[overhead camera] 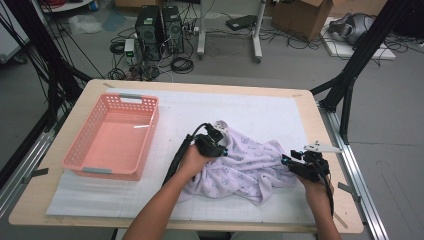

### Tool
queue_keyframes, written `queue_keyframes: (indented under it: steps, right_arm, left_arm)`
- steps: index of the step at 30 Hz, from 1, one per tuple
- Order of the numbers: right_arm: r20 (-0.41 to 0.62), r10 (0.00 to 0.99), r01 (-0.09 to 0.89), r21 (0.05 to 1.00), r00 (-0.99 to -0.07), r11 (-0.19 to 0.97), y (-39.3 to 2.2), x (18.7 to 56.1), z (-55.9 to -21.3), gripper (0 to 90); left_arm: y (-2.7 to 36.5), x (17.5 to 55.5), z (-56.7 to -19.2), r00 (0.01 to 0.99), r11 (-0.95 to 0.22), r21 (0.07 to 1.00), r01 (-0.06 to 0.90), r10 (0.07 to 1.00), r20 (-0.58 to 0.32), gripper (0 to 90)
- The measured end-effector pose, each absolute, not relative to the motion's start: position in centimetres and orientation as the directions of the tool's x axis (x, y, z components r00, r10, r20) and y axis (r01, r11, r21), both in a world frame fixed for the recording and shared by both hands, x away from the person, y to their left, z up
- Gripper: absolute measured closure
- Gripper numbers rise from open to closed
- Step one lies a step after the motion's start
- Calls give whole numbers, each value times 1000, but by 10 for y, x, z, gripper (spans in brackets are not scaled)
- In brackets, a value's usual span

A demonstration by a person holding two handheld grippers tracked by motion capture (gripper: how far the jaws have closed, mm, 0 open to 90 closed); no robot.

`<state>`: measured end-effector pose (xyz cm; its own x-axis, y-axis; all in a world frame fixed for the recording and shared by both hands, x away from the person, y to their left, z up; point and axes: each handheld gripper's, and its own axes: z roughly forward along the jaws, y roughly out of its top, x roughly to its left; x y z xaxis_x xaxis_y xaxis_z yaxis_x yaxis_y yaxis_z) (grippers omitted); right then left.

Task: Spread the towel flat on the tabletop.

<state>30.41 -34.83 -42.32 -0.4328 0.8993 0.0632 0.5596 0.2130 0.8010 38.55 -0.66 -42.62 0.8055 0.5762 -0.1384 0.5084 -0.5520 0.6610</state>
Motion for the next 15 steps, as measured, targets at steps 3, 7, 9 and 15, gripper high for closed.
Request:
queue_keyframes:
  steps: [3, 7, 9, 15]
  right_arm:
    - [72, 900, 563, 801, -430, 205, -348, 308, -423, 555]
    - [74, 902, 571, 795, -425, 204, -348, 318, -422, 558]
    - [83, 903, 578, 792, -421, 196, -348, 328, -419, 553]
    - [62, 861, 603, 740, -505, 300, -329, 368, -421, 476]
  left_arm:
    - [17, 372, -425, 793, -515, 680, 522, 587, -165, 843]
    - [46, 356, -421, 787, -491, 695, 526, 591, -178, 844]
    - [57, 349, -419, 784, -477, 703, 527, 592, -186, 844]
    - [78, 336, -415, 779, -455, 715, 531, 593, -201, 844]
